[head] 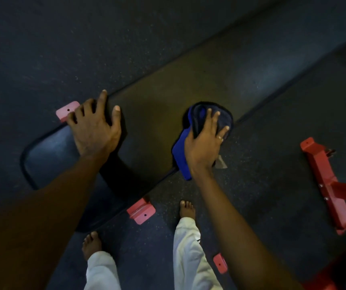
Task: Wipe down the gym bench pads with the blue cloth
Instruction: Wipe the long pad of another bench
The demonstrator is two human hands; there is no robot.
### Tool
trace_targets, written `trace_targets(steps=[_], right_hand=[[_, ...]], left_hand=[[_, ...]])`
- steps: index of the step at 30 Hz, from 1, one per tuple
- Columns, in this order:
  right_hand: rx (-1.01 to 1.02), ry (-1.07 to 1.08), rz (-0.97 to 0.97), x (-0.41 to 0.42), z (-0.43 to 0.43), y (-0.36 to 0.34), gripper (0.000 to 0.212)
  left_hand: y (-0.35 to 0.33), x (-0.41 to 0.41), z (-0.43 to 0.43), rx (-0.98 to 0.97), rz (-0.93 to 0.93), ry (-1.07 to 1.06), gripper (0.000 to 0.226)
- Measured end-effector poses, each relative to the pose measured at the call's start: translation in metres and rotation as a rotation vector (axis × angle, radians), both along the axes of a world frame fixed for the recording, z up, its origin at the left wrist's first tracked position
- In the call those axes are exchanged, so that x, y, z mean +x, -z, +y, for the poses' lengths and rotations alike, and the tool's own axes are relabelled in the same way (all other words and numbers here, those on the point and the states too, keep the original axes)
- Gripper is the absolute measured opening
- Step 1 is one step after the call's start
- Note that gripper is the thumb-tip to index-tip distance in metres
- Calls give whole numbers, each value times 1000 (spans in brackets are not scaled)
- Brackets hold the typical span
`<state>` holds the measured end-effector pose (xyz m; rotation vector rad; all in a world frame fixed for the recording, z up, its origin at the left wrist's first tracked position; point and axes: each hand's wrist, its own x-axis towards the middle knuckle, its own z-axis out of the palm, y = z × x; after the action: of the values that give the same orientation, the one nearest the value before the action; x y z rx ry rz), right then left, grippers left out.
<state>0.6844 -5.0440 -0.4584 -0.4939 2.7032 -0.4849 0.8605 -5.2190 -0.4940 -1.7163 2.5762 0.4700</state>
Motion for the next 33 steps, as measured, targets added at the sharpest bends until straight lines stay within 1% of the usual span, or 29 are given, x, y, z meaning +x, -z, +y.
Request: trace_targets(steps=[2, 4, 6, 7, 8, 10, 12, 13, 14, 16, 17, 18, 20, 24, 26, 28, 31, 33], right_hand=[[66, -308, 35, 8, -1, -3, 83], [78, -569, 52, 7, -11, -4, 86], [64, -787, 73, -13, -26, -4, 86], [58, -850, 93, -27, -35, -2, 84], [54, -846, 101, -43, -45, -2, 82], [55, -689, 99, -73, -67, -2, 76], [71, -544, 114, -80, -89, -2, 73], [70, -566, 127, -72, -99, -3, 74], [55, -668, 132, -62, -105, -5, 75], [24, -970, 114, -43, -111, -7, 77], [34, -1070, 87, -41, -113, -8, 76], [45, -1108, 66, -45, -117, -9, 74], [10, -1024, 79, -60, -130, -7, 70], [13, -702, 93, -92, -152, -3, 63], [16, -615, 102, -84, -156, -4, 60], [19, -626, 117, -59, -157, -7, 61], [34, -770, 51, -30, -154, -12, 63], [20, -876, 29, -42, -155, -13, 62]], left_hand=[[-3, -1, 1, 18, 14, -2, 66], [-5, -1, -1, 37, 12, -14, 66], [-6, 0, 0, 27, -5, -19, 66], [-6, 0, 1, 20, -6, -16, 66], [-5, 1, 0, 16, -3, -14, 65], [-4, 1, -1, 12, 8, -17, 64], [-3, 2, 1, 5, 7, -20, 62], [-3, 2, 1, 5, 9, -21, 61], [-4, 2, 1, 10, 15, -22, 61], [-6, 2, 1, 16, 20, -24, 61], [-6, 1, 1, 12, 15, -27, 61], [-6, 1, 0, 12, 11, -29, 61], [-7, 1, -1, 28, 23, -30, 62], [-5, 3, -2, 27, 56, -22, 62], [-4, 3, -1, 23, 54, -23, 62], [-3, 2, -2, 22, 33, -33, 62], [-3, 4, -1, 49, 13, -27, 61], [-4, 4, 0, 53, 15, -30, 61]])
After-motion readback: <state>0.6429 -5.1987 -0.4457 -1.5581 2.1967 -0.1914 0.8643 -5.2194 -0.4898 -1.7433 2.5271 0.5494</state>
